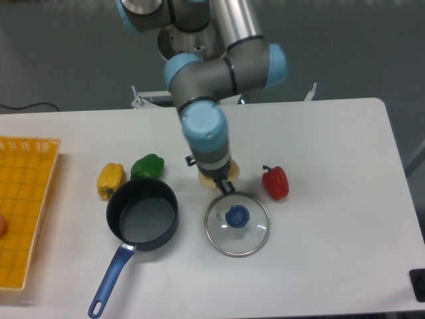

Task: Pick up the donuts
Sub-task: 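Lift the donut and carry it toward the red pepper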

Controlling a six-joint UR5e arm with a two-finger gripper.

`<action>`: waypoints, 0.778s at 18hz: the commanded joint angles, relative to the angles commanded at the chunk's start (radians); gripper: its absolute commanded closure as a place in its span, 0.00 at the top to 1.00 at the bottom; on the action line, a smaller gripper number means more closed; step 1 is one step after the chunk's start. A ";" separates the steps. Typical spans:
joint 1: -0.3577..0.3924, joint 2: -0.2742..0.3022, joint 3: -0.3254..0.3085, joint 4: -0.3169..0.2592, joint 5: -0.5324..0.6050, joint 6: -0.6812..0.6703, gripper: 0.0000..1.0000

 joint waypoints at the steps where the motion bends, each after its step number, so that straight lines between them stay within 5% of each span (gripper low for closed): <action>1: 0.002 0.000 0.003 -0.002 -0.003 0.000 0.31; 14: 0.020 0.026 -0.011 -0.014 -0.025 -0.002 0.31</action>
